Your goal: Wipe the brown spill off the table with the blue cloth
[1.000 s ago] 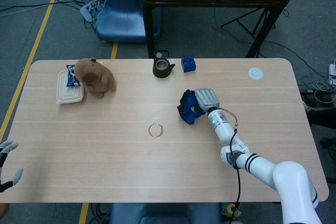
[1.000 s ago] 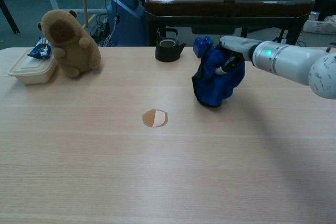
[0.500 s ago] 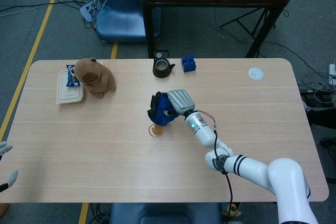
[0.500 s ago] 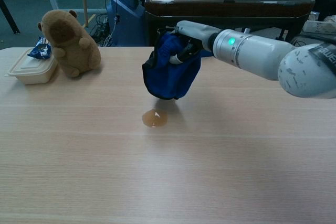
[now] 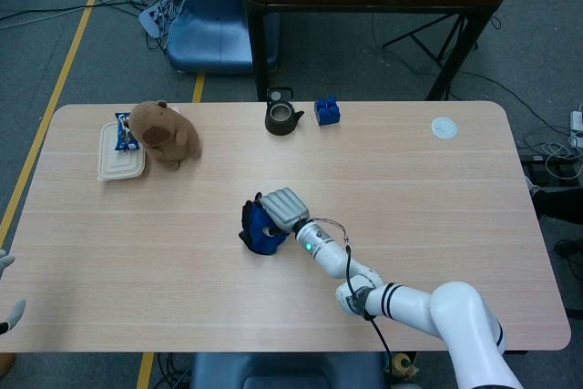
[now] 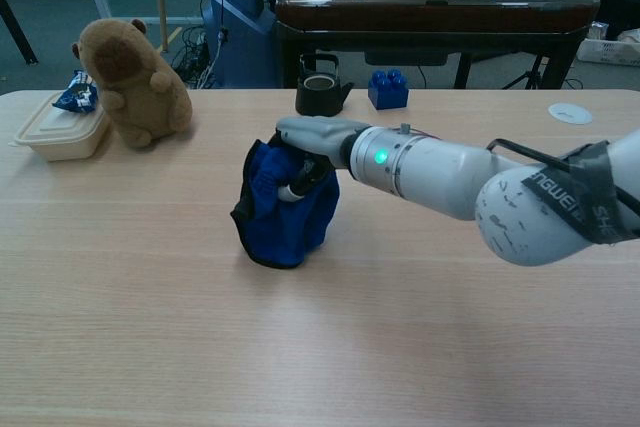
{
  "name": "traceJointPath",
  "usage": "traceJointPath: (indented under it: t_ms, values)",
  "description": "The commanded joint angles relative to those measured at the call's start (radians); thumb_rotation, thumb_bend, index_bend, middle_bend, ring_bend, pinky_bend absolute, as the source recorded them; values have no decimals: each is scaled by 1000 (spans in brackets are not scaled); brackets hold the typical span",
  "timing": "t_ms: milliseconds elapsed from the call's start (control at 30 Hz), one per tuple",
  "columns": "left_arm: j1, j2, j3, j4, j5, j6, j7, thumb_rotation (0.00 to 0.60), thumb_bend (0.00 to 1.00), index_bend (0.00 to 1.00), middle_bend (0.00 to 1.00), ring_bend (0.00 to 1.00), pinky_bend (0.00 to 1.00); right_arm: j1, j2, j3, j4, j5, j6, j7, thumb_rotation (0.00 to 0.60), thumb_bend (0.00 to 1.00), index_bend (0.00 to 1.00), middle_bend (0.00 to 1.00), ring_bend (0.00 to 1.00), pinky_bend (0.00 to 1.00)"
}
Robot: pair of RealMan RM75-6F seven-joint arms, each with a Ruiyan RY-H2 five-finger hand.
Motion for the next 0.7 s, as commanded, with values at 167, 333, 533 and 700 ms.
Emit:
traceJointPath:
  t_ms: [167,333,533,700]
  values:
    - [3,1,1,-1,6,4,-2,600,269,219,158,103,69,15,-69,-17,116,11,-19,-66,600,621,656,581,509,719]
    - [3,0,0,-3,5,2,1,600,269,219,158,103,69,16,-86,0,183,31,-27,-88,600,621,656,581,509,719]
    - [0,-3,-2,-2,5,-3,6,600,269,219,158,103,69,20,-99,27,264,56,-38,-99,600,619,656,582,509,718]
    - [1,-4,-2,-3,3,-4,10,600,269,219,158,103,69,26,-111,50,329,71,-44,-104,600,619,656,581,509,718]
